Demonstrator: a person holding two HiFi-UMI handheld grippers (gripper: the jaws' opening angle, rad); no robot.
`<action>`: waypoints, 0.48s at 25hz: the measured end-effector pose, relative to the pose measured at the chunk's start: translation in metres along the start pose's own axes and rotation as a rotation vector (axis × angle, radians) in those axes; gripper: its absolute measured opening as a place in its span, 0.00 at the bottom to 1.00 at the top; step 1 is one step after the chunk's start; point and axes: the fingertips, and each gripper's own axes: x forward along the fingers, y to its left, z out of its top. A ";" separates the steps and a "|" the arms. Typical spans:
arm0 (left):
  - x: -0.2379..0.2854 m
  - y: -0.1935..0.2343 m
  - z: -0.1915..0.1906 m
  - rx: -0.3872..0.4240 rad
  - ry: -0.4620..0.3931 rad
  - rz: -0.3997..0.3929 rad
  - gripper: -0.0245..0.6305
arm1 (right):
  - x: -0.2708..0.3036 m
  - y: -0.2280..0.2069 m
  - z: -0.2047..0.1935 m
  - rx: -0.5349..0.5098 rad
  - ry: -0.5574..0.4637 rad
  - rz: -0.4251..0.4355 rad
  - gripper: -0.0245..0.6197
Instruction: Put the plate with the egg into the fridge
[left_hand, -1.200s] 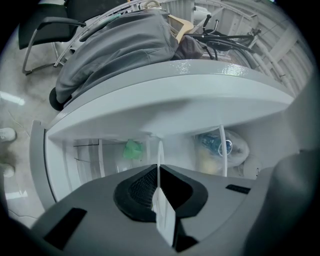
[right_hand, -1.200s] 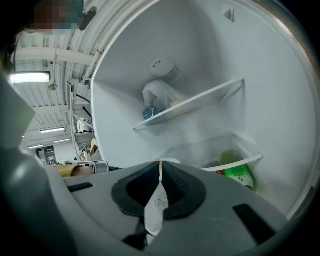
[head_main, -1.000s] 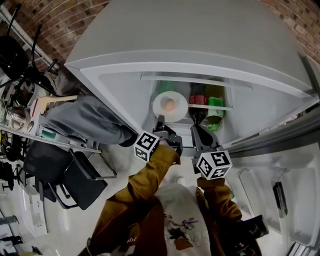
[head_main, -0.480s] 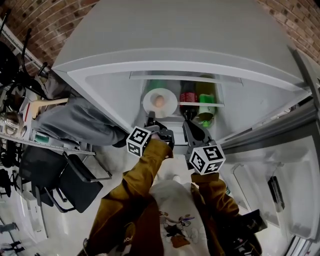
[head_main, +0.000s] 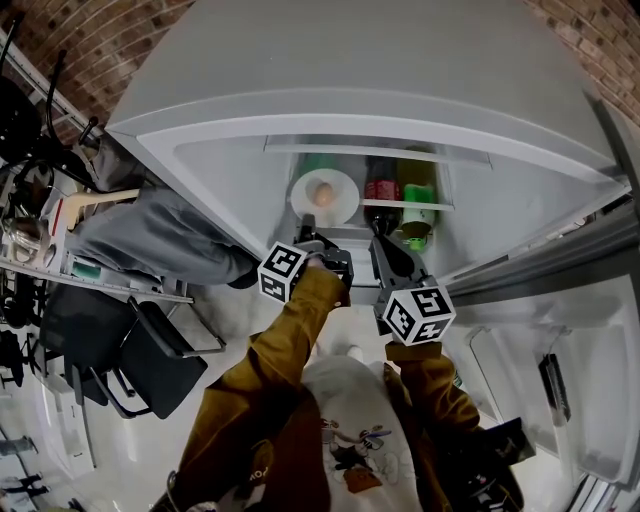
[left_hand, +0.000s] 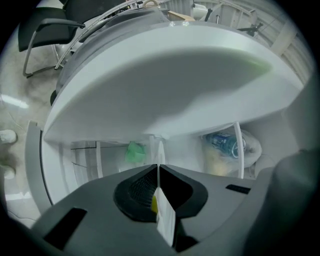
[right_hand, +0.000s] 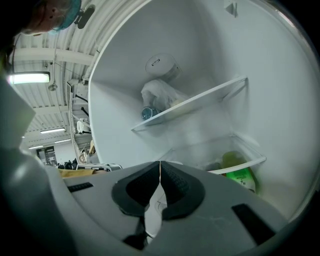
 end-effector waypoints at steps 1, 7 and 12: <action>0.001 0.000 0.000 -0.002 0.000 0.000 0.07 | 0.000 0.000 0.000 0.002 0.001 -0.001 0.05; 0.008 -0.001 0.001 -0.006 -0.008 0.003 0.07 | 0.000 -0.003 0.000 0.006 0.005 -0.008 0.05; 0.016 -0.001 0.002 -0.010 -0.013 0.011 0.07 | 0.003 -0.004 0.001 0.007 0.004 -0.007 0.05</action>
